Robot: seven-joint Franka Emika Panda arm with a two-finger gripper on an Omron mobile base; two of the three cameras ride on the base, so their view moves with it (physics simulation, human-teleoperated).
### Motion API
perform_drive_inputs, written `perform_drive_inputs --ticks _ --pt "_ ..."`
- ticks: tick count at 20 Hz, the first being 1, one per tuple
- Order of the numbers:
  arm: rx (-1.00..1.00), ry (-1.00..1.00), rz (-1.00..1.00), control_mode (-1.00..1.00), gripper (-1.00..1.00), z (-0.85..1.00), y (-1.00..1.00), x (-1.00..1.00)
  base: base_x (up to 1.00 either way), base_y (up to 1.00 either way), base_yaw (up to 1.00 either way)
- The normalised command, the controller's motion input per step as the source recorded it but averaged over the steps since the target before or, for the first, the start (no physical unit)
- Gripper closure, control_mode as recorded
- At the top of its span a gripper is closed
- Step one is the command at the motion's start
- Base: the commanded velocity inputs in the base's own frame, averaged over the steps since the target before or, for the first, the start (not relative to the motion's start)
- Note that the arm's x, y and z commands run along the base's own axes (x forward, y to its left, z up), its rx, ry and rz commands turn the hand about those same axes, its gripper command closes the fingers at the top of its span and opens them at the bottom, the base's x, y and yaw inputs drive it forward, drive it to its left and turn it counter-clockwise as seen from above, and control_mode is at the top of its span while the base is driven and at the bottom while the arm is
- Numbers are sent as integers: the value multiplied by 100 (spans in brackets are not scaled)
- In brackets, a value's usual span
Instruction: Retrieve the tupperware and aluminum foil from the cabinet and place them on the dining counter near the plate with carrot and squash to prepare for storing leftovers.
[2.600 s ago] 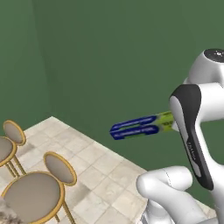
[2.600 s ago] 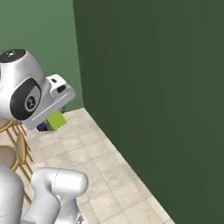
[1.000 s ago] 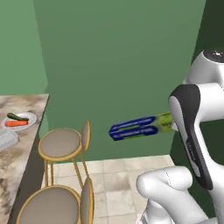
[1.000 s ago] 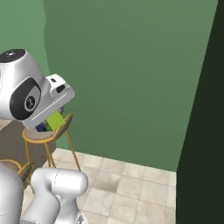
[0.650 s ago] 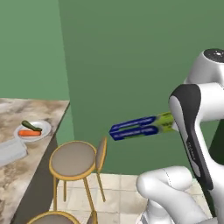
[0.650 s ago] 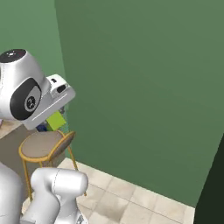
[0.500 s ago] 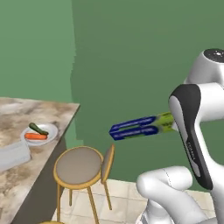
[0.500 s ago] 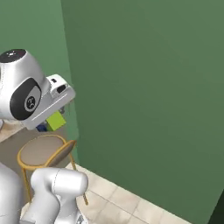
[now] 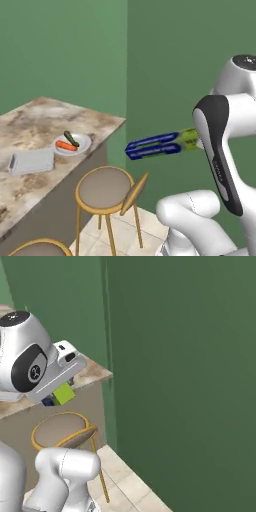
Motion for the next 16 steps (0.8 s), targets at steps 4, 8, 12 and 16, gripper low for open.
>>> perform_drive_inputs --ticks 4,8,12,16 --pt "0 0 0 100 100 0 0 0 100 0 59" --pt "0 0 0 100 100 0 0 0 100 0 59" --pt "0 0 0 100 100 0 0 0 100 0 55" --pt "0 0 0 100 100 0 0 0 100 0 52"
